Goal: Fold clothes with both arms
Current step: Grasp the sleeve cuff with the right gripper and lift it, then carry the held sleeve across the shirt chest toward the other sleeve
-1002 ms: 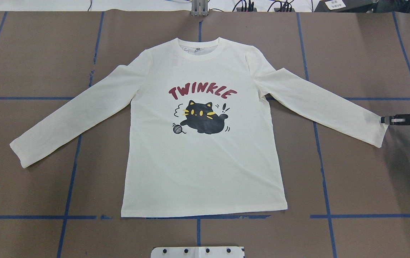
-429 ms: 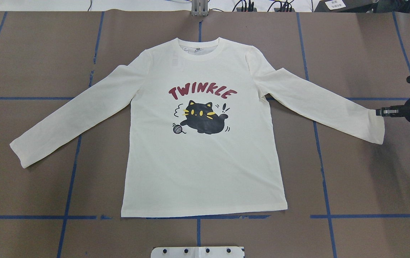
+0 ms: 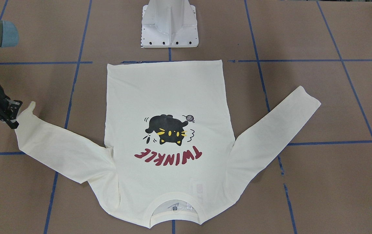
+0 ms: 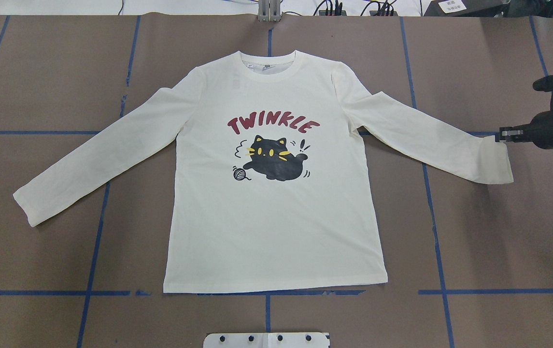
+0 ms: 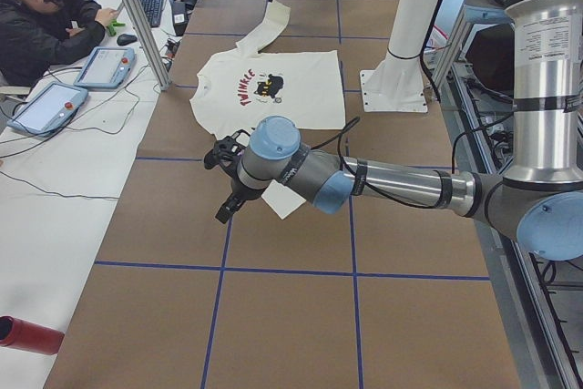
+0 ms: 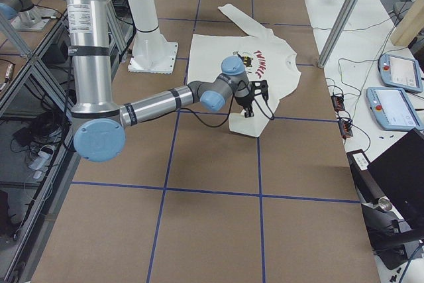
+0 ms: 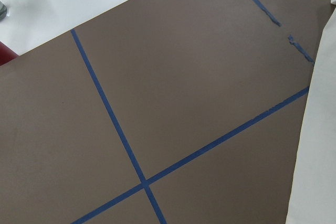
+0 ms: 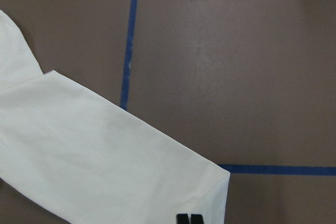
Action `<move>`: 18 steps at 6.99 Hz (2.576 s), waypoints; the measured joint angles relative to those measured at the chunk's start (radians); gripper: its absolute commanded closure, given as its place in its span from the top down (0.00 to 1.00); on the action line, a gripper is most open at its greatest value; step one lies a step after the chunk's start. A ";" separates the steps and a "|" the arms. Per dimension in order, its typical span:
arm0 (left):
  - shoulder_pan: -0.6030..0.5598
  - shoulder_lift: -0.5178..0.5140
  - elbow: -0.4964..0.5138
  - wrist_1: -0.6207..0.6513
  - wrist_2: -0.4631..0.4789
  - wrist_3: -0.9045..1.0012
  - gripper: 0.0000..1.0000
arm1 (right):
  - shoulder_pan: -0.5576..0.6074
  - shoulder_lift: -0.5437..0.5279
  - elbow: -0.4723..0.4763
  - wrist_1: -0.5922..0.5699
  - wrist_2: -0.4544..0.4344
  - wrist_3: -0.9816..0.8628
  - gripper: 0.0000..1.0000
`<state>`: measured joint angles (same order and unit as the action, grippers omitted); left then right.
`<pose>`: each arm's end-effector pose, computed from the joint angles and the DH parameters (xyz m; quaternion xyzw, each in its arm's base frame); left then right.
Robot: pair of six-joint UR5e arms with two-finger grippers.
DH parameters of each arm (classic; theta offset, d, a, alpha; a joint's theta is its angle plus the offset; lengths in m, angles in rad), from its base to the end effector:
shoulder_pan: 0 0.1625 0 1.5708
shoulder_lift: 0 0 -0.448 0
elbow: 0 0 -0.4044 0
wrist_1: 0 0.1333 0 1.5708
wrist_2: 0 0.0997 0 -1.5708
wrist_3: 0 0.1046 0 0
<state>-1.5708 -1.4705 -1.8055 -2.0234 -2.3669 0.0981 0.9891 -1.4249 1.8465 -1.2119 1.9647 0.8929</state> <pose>-0.0586 -0.4794 0.5598 0.2846 0.3575 0.1553 0.8758 -0.2370 -0.5299 0.4387 0.1545 -0.3848 0.0670 0.9075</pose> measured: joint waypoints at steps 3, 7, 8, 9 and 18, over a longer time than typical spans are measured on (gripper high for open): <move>0.000 0.000 0.001 0.000 0.000 -0.002 1.00 | -0.039 0.450 -0.058 -0.424 -0.049 0.081 0.00; 0.000 -0.003 0.009 0.000 0.000 -0.003 1.00 | -0.242 0.946 -0.484 -0.444 -0.278 0.274 0.00; 0.000 -0.004 0.012 0.000 0.000 -0.002 1.00 | -0.318 1.005 -0.582 -0.389 -0.379 0.317 0.00; 0.000 -0.004 0.015 0.000 -0.001 -0.002 1.00 | -0.387 1.045 -0.684 -0.313 -0.481 0.358 0.00; 0.002 -0.046 0.028 -0.001 0.001 -0.009 1.00 | -0.393 1.288 -0.953 -0.278 -0.381 0.462 1.00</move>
<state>-1.5691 -1.5161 -1.7780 -2.0248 -2.3657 0.0890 0.5963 -0.1365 0.8938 -1.4897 1.5832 1.3548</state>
